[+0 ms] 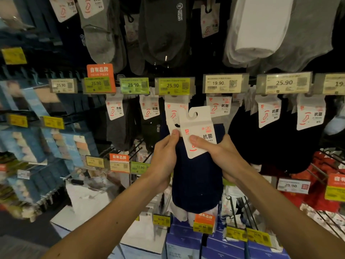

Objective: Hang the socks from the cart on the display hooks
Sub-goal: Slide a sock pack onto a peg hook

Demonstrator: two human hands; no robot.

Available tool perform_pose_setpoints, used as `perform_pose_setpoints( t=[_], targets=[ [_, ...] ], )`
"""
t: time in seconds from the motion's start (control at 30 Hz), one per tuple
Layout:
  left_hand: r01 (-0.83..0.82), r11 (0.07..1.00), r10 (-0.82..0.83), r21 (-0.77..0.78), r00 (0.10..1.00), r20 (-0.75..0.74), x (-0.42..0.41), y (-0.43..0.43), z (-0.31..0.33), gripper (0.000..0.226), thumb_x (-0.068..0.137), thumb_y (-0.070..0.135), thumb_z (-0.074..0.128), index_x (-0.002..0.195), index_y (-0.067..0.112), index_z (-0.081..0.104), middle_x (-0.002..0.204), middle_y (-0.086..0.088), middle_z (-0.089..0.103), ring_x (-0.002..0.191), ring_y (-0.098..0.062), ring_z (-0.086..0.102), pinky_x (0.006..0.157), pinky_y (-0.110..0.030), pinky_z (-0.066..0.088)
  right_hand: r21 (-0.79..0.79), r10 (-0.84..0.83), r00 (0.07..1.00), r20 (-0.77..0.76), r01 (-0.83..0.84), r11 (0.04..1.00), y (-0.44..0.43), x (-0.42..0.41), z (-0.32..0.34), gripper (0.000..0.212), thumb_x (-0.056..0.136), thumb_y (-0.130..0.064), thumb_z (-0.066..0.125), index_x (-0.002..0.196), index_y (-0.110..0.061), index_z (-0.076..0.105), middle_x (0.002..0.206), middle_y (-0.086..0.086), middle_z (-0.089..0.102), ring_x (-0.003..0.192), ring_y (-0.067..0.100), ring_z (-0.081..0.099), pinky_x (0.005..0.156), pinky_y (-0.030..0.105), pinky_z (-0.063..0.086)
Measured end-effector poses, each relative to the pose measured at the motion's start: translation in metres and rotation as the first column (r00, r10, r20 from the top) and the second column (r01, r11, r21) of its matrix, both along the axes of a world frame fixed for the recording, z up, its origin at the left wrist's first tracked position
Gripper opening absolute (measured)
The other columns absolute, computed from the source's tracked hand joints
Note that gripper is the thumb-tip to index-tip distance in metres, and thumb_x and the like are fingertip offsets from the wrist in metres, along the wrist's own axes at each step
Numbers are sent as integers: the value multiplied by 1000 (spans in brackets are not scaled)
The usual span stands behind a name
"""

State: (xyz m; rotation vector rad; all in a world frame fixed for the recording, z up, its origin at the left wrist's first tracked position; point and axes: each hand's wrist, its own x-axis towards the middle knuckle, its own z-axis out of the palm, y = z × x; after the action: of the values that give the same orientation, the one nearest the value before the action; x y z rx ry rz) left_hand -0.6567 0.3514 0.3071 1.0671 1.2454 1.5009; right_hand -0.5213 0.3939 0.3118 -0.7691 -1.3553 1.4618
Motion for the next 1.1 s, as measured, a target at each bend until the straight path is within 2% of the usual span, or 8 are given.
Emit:
perform_pose_setpoints(
  t=[0.17, 0.3, 0.43, 0.57, 0.63, 0.77, 0.93, 1.1],
  targets=[
    [-124, 992, 124, 18, 991, 47, -15, 1, 0, 40, 106, 42, 35, 119, 21, 67, 105, 2, 76, 96, -11, 72, 70, -22, 56, -22, -10, 999, -35, 10, 1000, 4, -10, -4, 24, 79, -20, 79, 101, -17, 73, 95, 1, 78, 88, 16, 75, 75, 30, 61],
    [-293, 950, 302, 105, 950, -78, -40, 11, 5, 27, 105, 34, 45, 105, 16, 65, 91, 0, 75, 78, -9, 73, 61, -22, 57, -35, -44, 997, -68, 42, 999, 14, -7, -4, 25, 81, -20, 78, 106, -17, 73, 97, 1, 78, 90, 16, 75, 75, 31, 60],
    [-367, 910, 408, 195, 876, -258, -72, 20, 17, 20, 103, 27, 53, 94, 14, 64, 73, 6, 66, 57, -1, 63, 50, -17, 46, 18, -102, 994, -25, 102, 995, 25, -2, -1, 16, 86, -20, 76, 101, -18, 73, 91, -3, 79, 84, 13, 75, 68, 25, 59],
    [-193, 972, 235, 138, 850, -471, -98, 29, 38, 32, 104, 37, 48, 91, 17, 69, 59, 3, 58, 49, -10, 52, 45, -19, 36, 128, -133, 990, 49, 126, 984, 37, 0, 0, 7, 88, -22, 74, 95, -20, 73, 85, -7, 78, 78, 9, 74, 63, 20, 57],
    [-49, 989, 127, 139, 762, -636, -103, 34, 53, 20, 103, 33, 50, 111, 31, 69, 64, 1, 66, 50, -10, 57, 43, -18, 37, 169, -158, 984, 86, 142, 975, 44, -3, 2, 15, 86, -22, 76, 99, -18, 71, 89, -3, 78, 80, 11, 74, 66, 24, 58],
    [58, 994, 39, 90, 587, -808, -108, 43, 75, 41, 100, 30, 56, 139, 40, 45, 57, -1, 66, 43, -9, 59, 40, -17, 40, 290, -200, 963, 183, 142, 946, 53, -13, 8, 21, 83, -22, 79, 95, -27, 62, 90, -9, 74, 81, 6, 72, 73, 29, 58],
    [84, 939, 276, 333, 392, -877, -115, 45, 93, 46, 98, 38, 56, 143, 36, 43, 61, -12, 66, 48, -11, 62, 41, -24, 46, 342, -212, 957, 199, 134, 930, 64, -26, 22, 20, 84, -24, 79, 91, -27, 61, 89, -8, 73, 84, 9, 71, 76, 31, 58],
    [158, 895, 382, 417, 212, -900, -119, 53, 111, 56, 99, 43, 52, 152, 41, 32, 51, -1, 58, 55, -6, 60, 50, -18, 43, 352, -185, 969, 166, 117, 929, 71, -43, 28, 17, 86, -22, 78, 91, -27, 62, 89, -7, 74, 82, 7, 72, 73, 27, 58]
  ],
)
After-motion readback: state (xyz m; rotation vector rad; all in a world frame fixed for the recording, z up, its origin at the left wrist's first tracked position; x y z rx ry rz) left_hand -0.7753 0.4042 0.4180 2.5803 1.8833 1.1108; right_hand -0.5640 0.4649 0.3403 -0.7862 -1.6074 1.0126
